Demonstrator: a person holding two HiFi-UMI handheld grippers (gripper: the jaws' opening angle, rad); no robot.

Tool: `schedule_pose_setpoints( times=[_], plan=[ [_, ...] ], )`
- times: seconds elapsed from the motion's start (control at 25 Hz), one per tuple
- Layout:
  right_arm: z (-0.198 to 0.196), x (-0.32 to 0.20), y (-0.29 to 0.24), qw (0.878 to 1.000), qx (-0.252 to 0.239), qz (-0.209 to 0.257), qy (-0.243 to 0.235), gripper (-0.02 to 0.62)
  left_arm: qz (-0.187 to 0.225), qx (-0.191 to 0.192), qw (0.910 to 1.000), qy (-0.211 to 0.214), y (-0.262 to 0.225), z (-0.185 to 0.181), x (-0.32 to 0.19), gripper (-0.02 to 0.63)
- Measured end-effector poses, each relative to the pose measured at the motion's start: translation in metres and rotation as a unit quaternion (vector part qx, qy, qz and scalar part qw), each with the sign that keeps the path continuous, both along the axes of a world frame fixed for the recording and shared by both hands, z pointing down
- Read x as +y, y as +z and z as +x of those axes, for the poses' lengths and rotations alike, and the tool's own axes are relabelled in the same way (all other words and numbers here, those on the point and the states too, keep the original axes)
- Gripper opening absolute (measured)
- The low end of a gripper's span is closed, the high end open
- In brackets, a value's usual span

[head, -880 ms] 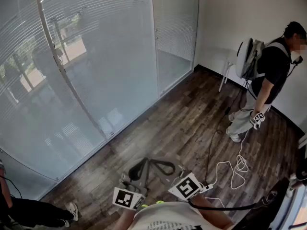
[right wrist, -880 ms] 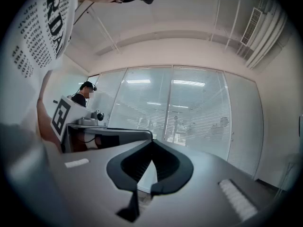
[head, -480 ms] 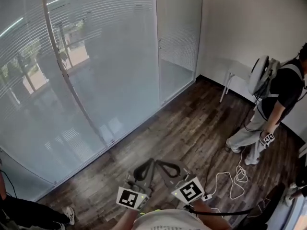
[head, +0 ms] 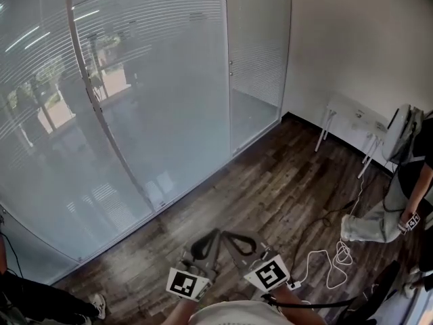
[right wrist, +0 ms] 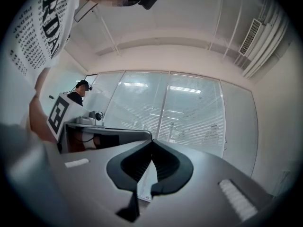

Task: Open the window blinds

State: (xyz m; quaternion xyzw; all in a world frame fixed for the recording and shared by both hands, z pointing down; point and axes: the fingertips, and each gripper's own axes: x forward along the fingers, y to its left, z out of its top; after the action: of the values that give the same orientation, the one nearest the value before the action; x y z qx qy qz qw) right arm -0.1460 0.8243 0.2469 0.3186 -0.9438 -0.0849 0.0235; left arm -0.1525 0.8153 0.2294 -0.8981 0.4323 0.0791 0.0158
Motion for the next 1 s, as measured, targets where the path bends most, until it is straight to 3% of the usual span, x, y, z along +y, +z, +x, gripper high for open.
schedule_pose_setpoints(
  times=[0.64,1.0],
  plan=[
    [-0.009,-0.033,0.009,1.0,-0.009,0.001,0.0,0.008,-0.002,-0.022,0.9997,0.006,0.02,-0.01,-0.032,-0.011],
    [-0.015,-0.077,0.014,1.0,0.0,0.002,-0.002,0.006,0.005,-0.029,0.9995,0.008,0.028,-0.017,-0.076,-0.011]
  ],
)
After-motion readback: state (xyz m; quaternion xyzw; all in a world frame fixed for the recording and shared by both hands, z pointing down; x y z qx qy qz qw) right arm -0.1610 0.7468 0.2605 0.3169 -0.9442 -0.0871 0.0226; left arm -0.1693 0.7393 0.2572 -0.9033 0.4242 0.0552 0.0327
